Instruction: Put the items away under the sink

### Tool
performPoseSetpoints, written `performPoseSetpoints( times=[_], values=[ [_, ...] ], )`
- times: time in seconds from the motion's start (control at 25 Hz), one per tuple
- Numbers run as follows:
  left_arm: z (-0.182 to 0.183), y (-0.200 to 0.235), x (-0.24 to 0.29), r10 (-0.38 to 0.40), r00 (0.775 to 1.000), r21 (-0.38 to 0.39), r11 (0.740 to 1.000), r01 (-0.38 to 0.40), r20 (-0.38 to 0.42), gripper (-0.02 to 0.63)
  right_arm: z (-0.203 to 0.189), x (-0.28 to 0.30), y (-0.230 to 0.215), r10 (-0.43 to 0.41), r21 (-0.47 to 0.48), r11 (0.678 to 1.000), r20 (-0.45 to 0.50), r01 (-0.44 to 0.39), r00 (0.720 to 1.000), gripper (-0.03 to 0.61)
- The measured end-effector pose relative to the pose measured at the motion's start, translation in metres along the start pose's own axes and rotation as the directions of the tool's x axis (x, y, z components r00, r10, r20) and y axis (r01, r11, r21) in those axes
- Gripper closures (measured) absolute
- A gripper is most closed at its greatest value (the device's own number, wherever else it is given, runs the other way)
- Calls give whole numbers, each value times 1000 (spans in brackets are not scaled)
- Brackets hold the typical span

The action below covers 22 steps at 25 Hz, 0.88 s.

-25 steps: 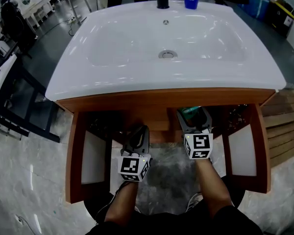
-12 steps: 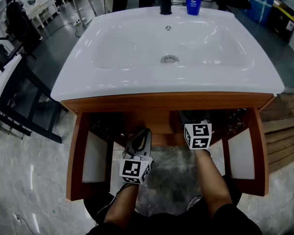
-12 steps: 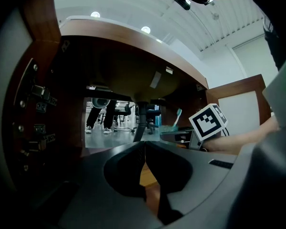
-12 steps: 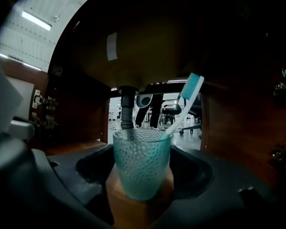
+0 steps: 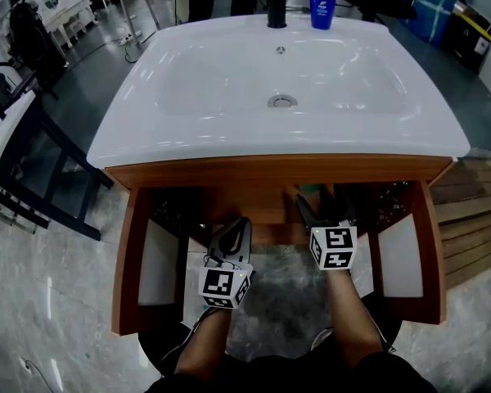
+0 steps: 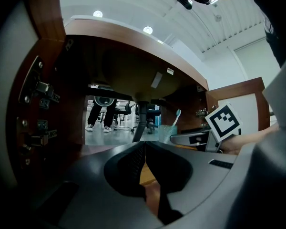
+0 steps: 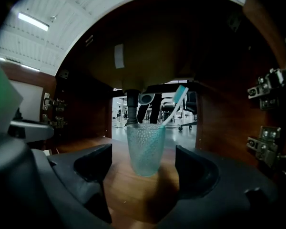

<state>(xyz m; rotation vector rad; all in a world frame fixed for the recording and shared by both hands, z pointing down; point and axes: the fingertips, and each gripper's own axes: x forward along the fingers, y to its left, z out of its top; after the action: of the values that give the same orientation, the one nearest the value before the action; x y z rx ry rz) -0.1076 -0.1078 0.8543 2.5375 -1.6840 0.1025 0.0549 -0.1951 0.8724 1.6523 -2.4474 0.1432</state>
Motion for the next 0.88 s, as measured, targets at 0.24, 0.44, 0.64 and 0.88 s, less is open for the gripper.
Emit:
performPoseSetpoints(
  times=[0.24, 0.44, 0.64, 0.88],
  values=[
    [31, -14, -17, -49, 994, -2, 999, 49, 95, 592, 20, -43, 23, 5, -34, 999, 20, -4, 1000, 200],
    [71, -35, -41, -104, 994, -65, 992, 107, 44, 592, 63, -101, 47, -12, -63, 998, 29, 14, 1000, 444],
    [138, -56, -76, -149, 988, -109, 984, 144, -36, 592, 136, -153, 62, 13, -39, 999, -29, -14, 1000, 558],
    [273, -63, -108, -127, 985, -117, 987, 114, -115, 592, 263, -206, 76, 69, -57, 996, -71, -73, 995, 558]
  ],
)
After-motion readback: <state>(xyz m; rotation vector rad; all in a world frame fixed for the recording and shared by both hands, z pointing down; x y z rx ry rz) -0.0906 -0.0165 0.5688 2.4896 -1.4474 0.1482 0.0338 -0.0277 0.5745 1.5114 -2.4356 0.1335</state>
